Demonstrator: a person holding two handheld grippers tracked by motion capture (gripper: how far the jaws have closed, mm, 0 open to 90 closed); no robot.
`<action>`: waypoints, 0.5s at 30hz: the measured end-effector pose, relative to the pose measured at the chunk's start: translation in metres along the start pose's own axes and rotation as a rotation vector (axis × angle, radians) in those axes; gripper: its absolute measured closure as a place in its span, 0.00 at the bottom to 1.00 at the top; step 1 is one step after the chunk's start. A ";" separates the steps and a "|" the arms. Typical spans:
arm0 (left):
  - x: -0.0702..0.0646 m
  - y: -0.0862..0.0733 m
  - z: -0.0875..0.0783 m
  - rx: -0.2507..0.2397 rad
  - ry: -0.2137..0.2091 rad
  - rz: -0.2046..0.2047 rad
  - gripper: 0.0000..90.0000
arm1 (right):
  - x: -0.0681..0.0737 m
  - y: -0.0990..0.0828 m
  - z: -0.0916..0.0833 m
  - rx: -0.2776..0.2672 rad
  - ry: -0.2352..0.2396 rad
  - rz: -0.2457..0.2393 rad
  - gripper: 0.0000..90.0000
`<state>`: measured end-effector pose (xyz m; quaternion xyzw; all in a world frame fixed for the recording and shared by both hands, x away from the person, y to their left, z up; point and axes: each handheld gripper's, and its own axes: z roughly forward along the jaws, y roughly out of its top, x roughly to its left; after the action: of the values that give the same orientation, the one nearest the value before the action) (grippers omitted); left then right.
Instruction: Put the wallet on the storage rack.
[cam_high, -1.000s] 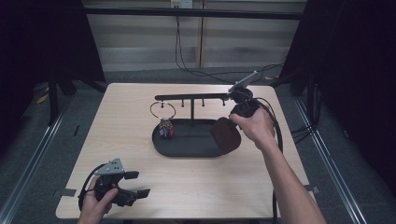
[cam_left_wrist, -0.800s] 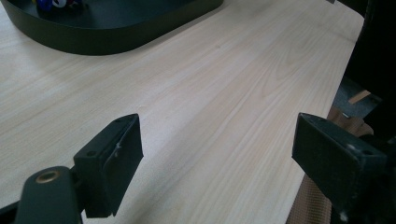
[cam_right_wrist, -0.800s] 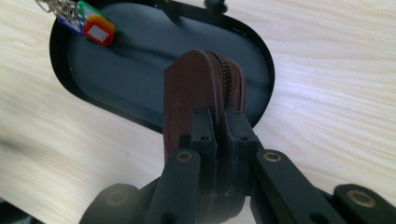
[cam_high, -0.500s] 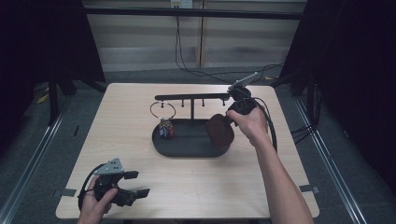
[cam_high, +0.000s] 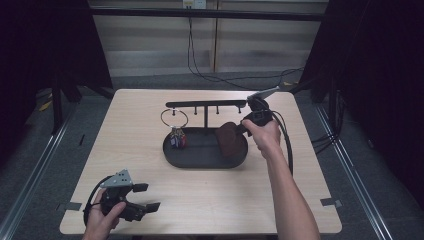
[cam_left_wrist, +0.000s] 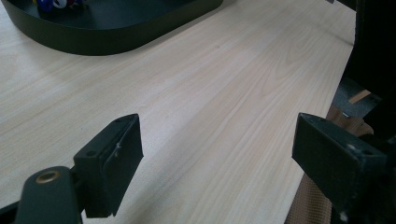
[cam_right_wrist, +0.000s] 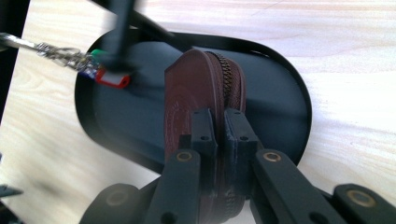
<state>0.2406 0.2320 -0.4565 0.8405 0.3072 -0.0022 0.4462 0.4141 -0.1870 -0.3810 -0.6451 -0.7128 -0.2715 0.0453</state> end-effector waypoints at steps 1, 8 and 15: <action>0.000 0.000 0.000 -0.002 0.001 -0.001 0.18 | -0.002 0.000 0.002 -0.005 0.000 0.006 0.93; 0.000 0.000 0.000 0.002 0.002 0.004 0.18 | -0.016 -0.004 0.020 -0.015 0.016 0.041 0.93; 0.001 0.000 0.000 0.001 0.002 0.000 0.18 | -0.021 -0.006 0.036 -0.019 0.027 0.063 0.92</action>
<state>0.2410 0.2323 -0.4565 0.8409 0.3077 -0.0014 0.4452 0.4223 -0.1895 -0.4221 -0.6641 -0.6888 -0.2851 0.0572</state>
